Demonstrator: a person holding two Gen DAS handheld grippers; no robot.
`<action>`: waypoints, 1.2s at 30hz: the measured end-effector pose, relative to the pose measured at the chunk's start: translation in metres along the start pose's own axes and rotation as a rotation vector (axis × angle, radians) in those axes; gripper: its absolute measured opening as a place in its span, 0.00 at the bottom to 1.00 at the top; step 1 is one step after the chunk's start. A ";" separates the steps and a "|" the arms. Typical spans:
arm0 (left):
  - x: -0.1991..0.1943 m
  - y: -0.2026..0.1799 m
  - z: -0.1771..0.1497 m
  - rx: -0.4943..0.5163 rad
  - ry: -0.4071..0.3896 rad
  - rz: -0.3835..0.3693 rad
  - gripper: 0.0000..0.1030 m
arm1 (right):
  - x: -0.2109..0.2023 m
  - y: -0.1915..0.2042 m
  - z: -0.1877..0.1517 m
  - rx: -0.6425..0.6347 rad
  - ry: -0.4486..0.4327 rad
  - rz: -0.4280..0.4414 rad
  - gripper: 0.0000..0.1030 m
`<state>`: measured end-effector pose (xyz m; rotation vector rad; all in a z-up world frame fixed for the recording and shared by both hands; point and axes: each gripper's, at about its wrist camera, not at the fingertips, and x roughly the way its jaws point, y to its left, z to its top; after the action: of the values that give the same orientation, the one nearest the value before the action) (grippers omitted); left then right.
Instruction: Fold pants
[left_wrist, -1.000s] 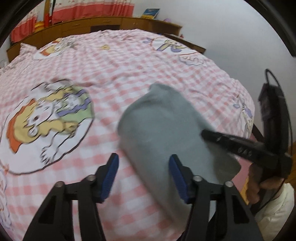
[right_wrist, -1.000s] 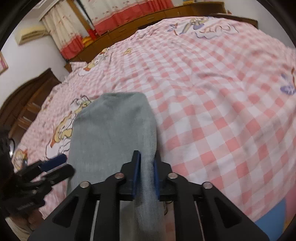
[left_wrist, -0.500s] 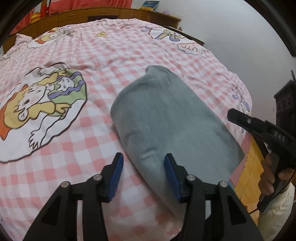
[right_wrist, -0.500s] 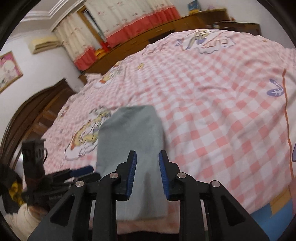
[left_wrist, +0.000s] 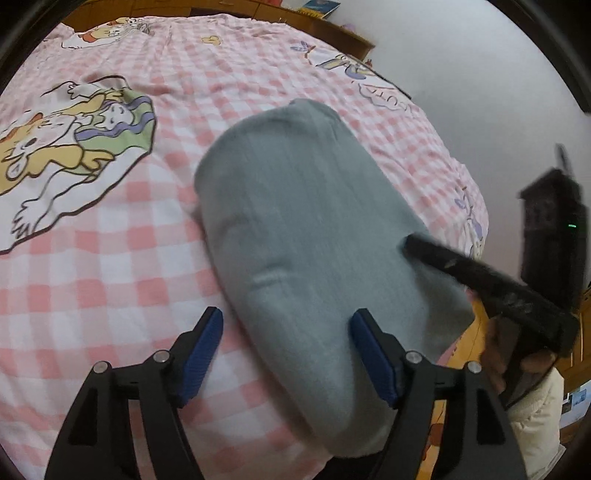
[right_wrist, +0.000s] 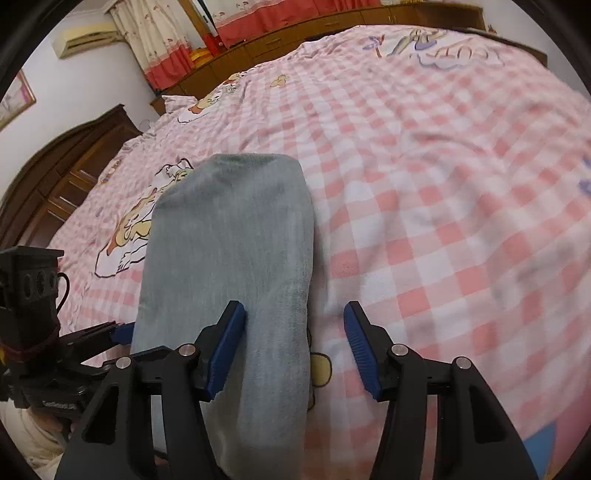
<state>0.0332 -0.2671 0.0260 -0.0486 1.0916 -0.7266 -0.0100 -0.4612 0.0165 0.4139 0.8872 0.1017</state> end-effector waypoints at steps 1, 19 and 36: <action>0.002 -0.001 0.001 0.004 0.000 -0.009 0.74 | 0.001 -0.003 -0.002 0.011 -0.009 0.020 0.57; -0.002 -0.005 0.011 -0.029 -0.078 -0.059 0.34 | -0.019 0.011 -0.031 0.054 -0.121 0.082 0.35; -0.098 0.043 0.016 -0.012 -0.236 -0.022 0.27 | -0.021 0.134 -0.011 -0.002 -0.281 0.166 0.29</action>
<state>0.0433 -0.1846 0.0948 -0.1533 0.8707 -0.7149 -0.0203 -0.3401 0.0783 0.4871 0.5750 0.1921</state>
